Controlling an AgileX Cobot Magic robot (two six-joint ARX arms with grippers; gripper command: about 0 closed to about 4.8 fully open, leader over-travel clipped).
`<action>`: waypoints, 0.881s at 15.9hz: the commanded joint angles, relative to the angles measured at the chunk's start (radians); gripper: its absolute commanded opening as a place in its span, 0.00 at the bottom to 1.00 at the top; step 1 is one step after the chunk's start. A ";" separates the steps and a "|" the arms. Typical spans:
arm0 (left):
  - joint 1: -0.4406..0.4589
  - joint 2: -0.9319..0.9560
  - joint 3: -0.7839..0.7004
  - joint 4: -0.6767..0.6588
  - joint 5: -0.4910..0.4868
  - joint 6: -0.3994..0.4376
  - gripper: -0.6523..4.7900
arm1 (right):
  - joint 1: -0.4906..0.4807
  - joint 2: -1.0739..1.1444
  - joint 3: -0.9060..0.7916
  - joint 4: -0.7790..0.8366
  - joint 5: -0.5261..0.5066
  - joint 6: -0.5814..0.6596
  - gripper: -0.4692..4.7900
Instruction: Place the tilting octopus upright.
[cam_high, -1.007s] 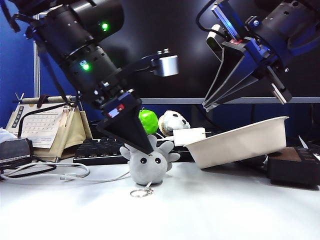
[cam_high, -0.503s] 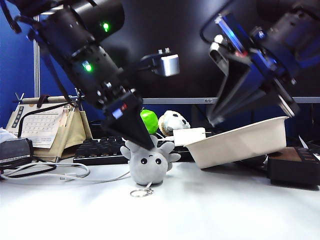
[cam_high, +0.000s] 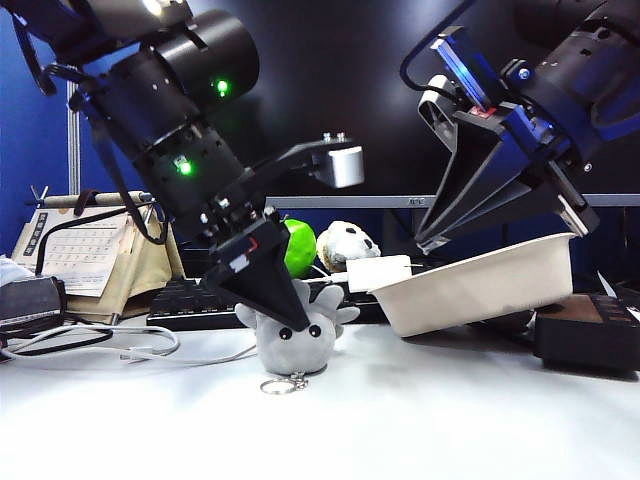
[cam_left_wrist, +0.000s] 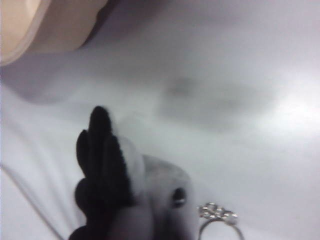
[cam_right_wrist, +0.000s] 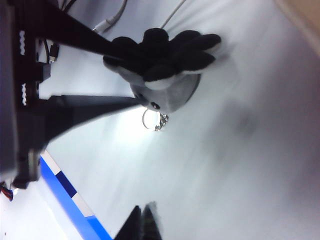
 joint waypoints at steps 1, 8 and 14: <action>-0.005 0.003 0.002 0.034 -0.076 0.000 0.11 | 0.002 -0.003 0.002 0.013 -0.006 -0.003 0.09; -0.006 -0.036 0.003 0.024 -0.155 -0.171 0.11 | 0.000 -0.004 0.002 0.044 -0.003 -0.003 0.09; -0.006 -0.174 0.003 0.021 -0.015 -0.476 0.11 | -0.001 -0.010 0.003 0.041 -0.007 -0.003 0.09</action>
